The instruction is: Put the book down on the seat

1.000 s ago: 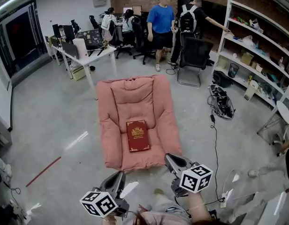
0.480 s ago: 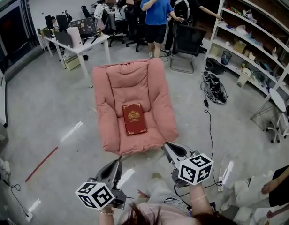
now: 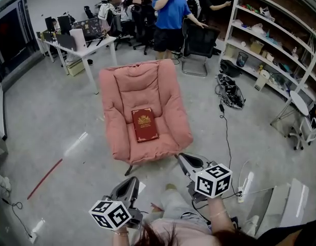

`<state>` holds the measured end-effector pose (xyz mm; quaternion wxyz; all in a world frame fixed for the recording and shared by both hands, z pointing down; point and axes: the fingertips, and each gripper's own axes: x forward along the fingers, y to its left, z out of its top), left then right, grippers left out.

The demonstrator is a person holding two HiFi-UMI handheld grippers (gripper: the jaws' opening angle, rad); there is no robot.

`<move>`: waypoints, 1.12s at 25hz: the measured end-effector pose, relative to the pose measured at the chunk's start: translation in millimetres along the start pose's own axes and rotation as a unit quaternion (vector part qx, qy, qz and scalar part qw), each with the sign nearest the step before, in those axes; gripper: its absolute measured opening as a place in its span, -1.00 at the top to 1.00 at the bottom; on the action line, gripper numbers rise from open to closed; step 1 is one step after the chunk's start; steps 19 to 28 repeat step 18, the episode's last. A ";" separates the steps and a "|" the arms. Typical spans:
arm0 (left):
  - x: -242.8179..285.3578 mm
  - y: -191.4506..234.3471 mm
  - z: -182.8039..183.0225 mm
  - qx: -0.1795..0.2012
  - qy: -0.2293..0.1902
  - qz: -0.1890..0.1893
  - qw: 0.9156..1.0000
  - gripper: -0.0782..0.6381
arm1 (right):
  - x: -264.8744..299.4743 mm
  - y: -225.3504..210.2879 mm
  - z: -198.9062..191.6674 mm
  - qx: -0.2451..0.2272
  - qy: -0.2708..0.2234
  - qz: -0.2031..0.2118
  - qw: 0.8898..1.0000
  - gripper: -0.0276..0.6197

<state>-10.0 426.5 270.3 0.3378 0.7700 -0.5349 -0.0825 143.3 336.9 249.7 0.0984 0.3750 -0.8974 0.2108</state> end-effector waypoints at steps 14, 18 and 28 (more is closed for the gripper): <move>-27.1 7.3 -22.8 0.000 -0.018 0.042 0.999 0.78 | -10.7 13.4 -16.5 -0.013 0.006 0.012 1.000 0.87; -24.9 7.1 -32.5 -0.016 -0.022 0.043 0.999 0.78 | -15.1 6.1 -19.2 -0.011 0.006 0.015 1.000 0.87; -24.9 7.1 -32.5 -0.016 -0.022 0.043 0.999 0.78 | -15.1 6.1 -19.2 -0.011 0.006 0.015 1.000 0.87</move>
